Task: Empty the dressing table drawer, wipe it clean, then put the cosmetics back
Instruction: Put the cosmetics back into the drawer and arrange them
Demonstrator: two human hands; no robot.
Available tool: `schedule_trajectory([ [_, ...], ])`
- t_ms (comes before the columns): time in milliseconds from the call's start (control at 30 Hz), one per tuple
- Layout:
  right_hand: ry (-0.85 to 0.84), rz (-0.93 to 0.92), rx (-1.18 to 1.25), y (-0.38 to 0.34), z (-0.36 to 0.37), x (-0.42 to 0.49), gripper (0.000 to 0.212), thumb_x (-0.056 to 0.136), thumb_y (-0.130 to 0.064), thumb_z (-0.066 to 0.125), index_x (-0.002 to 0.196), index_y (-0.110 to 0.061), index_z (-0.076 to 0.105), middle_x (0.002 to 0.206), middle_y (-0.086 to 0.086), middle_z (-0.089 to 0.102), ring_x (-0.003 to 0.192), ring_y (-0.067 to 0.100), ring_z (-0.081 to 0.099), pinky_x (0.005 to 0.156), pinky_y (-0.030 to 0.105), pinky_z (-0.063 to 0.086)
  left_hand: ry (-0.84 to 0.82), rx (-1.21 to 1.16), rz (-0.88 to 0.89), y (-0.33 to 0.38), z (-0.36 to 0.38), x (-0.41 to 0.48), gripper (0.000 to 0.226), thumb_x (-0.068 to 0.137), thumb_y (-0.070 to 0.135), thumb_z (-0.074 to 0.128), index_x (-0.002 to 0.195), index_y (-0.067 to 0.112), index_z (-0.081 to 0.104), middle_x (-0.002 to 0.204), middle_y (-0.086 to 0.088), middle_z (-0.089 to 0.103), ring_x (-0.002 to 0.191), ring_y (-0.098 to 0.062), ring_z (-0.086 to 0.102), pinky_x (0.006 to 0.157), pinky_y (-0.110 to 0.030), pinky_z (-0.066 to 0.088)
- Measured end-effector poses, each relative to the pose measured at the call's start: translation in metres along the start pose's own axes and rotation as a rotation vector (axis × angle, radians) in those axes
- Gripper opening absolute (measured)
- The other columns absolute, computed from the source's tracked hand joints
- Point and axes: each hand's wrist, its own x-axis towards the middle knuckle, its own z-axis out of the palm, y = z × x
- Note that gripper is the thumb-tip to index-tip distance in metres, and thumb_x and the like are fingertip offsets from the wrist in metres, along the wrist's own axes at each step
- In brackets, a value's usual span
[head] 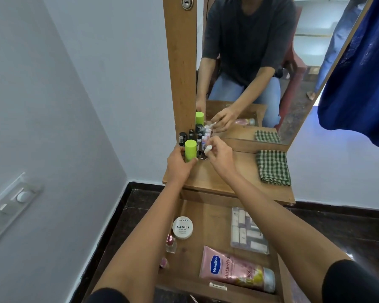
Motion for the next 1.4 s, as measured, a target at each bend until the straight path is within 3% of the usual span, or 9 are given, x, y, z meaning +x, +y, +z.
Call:
schedule_trajectory([
  [133,-0.007,0.052,0.050,0.003,-0.008,-0.002,0.015,0.083,-0.002,0.056,0.091,-0.014,0.056,0.088,0.002,0.064,0.078,0.017,0.061,0.071,0.028,0.052,0.037,0.021,-0.022,0.001,0.005,0.000,0.046,0.078,0.026,0.077,0.114,0.009,0.053,0.111,-0.008,0.064,0.101,-0.023,0.059,0.079,-0.028,0.044],
  [300,-0.062,0.082,0.034,0.002,-0.015,-0.009,0.019,0.081,0.002,0.057,0.095,-0.011,0.059,0.084,-0.001,0.059,0.069,0.007,0.052,0.064,0.006,0.039,0.045,0.023,0.000,-0.002,0.006,-0.006,0.043,0.078,0.030,0.076,0.110,0.012,0.055,0.106,-0.006,0.065,0.096,-0.021,0.060,0.077,-0.027,0.044],
  [467,-0.104,0.129,0.057,-0.001,-0.018,-0.014,0.021,0.081,0.003,0.060,0.099,-0.007,0.058,0.081,-0.001,0.057,0.065,0.004,0.051,0.060,0.005,0.040,-0.012,-0.002,-0.009,-0.009,-0.001,-0.017,0.045,0.078,0.028,0.077,0.115,0.016,0.056,0.105,0.001,0.064,0.094,-0.015,0.060,0.083,-0.030,0.049],
  [667,-0.165,0.210,0.005,-0.002,-0.016,-0.021,0.017,0.076,0.004,0.065,0.089,-0.003,0.056,0.080,0.006,0.057,0.073,0.017,0.051,0.058,0.015,0.035,-0.052,0.002,-0.008,-0.011,-0.014,-0.035,0.048,0.080,0.026,0.076,0.122,0.015,0.055,0.114,-0.003,0.064,0.097,-0.014,0.059,0.087,-0.031,0.050],
  [833,-0.220,0.225,-0.008,-0.010,-0.022,-0.039,0.022,0.078,0.000,0.066,0.084,-0.013,0.050,0.082,0.005,0.057,0.073,0.017,0.051,0.057,0.007,0.037,-0.088,0.002,-0.026,-0.009,-0.027,-0.048,0.049,0.081,0.021,0.075,0.124,0.011,0.054,0.117,-0.007,0.064,0.101,-0.016,0.060,0.086,-0.026,0.048],
  [967,-0.262,0.205,-0.046,-0.017,-0.028,-0.064,0.018,0.077,-0.006,0.069,0.084,-0.010,0.053,0.085,0.015,0.063,0.077,0.029,0.058,0.070,0.031,0.048,-0.081,0.015,-0.030,-0.008,-0.039,-0.065,0.046,0.082,0.017,0.074,0.123,0.010,0.054,0.115,-0.007,0.064,0.095,-0.011,0.056,0.083,-0.022,0.045],
  [1100,-0.233,0.190,0.092,-0.025,-0.029,-0.112,0.017,0.080,-0.003,0.069,0.088,-0.008,0.055,0.085,0.009,0.064,0.075,0.012,0.060,0.069,0.015,0.048,-0.002,-0.049,-0.061,-0.011,-0.048,-0.096,0.041,0.083,0.014,0.071,0.120,0.008,0.055,0.107,-0.002,0.063,0.091,-0.009,0.055,0.077,-0.020,0.041],
  [1200,-0.204,0.233,0.091,-0.018,-0.014,-0.142,0.017,0.078,-0.003,0.070,0.087,-0.010,0.057,0.083,0.011,0.064,0.078,0.023,0.061,0.072,0.028,0.049,0.029,-0.089,-0.119,-0.022,-0.051,-0.116,0.039,0.083,0.014,0.071,0.118,0.009,0.055,0.107,-0.003,0.064,0.093,-0.011,0.058,0.078,-0.021,0.041],
  [1400,-0.154,0.394,0.157,-0.004,0.027,-0.163,0.017,0.072,0.004,0.064,0.080,-0.010,0.059,0.071,-0.001,0.058,0.068,0.014,0.050,0.063,0.017,0.040,0.057,-0.092,-0.160,-0.040,-0.052,-0.132,0.037,0.083,0.017,0.072,0.115,0.010,0.057,0.103,-0.003,0.066,0.090,-0.010,0.059,0.076,-0.019,0.041],
])
